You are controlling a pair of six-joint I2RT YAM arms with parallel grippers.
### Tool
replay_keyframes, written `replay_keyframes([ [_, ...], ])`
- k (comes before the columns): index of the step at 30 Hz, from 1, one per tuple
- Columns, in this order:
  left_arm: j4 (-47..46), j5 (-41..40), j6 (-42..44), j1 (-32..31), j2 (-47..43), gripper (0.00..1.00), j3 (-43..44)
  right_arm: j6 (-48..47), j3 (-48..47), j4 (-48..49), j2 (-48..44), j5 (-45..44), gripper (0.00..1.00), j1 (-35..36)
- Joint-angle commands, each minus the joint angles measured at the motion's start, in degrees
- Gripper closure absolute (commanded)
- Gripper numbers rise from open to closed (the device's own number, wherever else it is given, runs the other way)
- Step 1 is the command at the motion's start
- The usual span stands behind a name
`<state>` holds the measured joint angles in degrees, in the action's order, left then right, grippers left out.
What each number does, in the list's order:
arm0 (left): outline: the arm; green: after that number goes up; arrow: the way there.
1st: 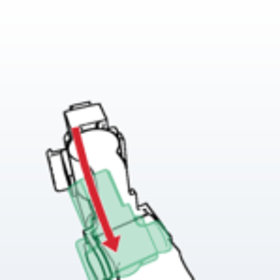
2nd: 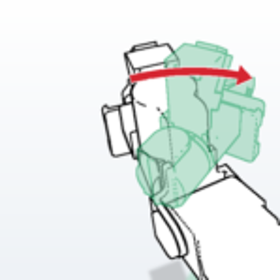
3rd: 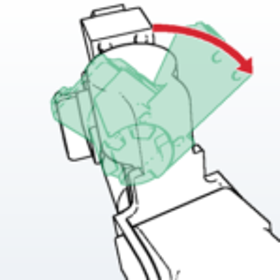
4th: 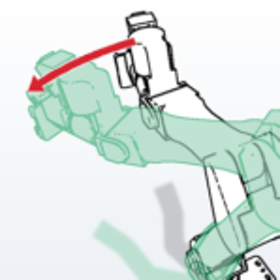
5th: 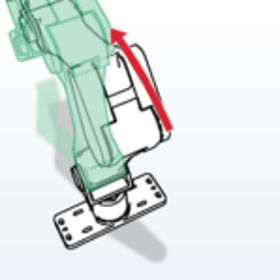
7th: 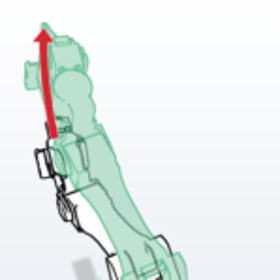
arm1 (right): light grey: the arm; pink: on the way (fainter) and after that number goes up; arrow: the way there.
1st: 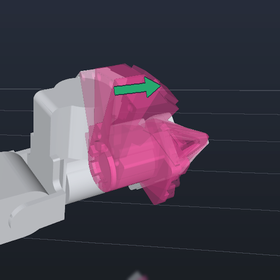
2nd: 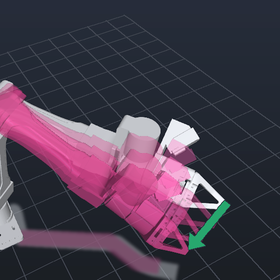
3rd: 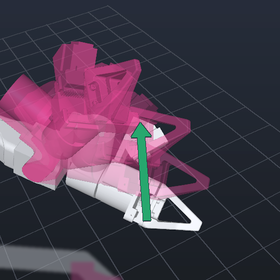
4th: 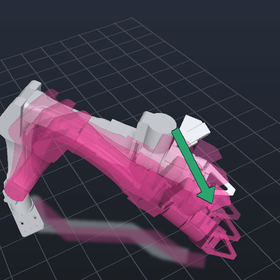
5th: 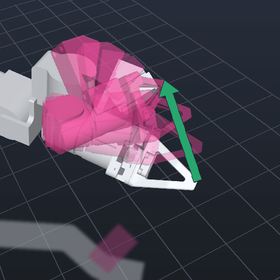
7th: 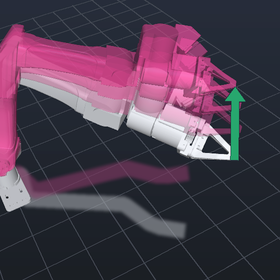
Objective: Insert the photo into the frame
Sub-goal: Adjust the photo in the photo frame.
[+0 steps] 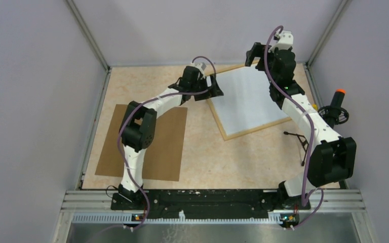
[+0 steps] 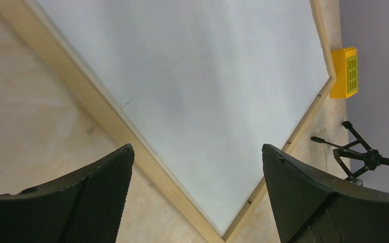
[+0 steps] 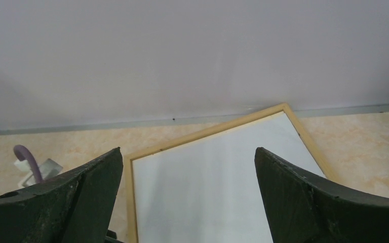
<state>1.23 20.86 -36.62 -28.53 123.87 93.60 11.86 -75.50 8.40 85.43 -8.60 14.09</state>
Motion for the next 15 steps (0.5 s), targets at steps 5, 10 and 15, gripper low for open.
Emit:
replay_keyframes([
  [5,24.39,-17.75,9.23,3.84,-25.13,0.01,-10.98,0.67,-12.89,-12.41,5.88,7.74,0.01,-0.6],
  [10,25.3,-24.47,10.09,7.5,-46.47,0.01,-32.88,7.09,-14.81,-18.96,10.53,15.78,0.01,4.07],
  [15,19.02,-17.45,3.1,12.26,-60.05,0.01,-50.16,17.94,-10.84,-14.9,13.93,22.82,0.01,15.4],
])
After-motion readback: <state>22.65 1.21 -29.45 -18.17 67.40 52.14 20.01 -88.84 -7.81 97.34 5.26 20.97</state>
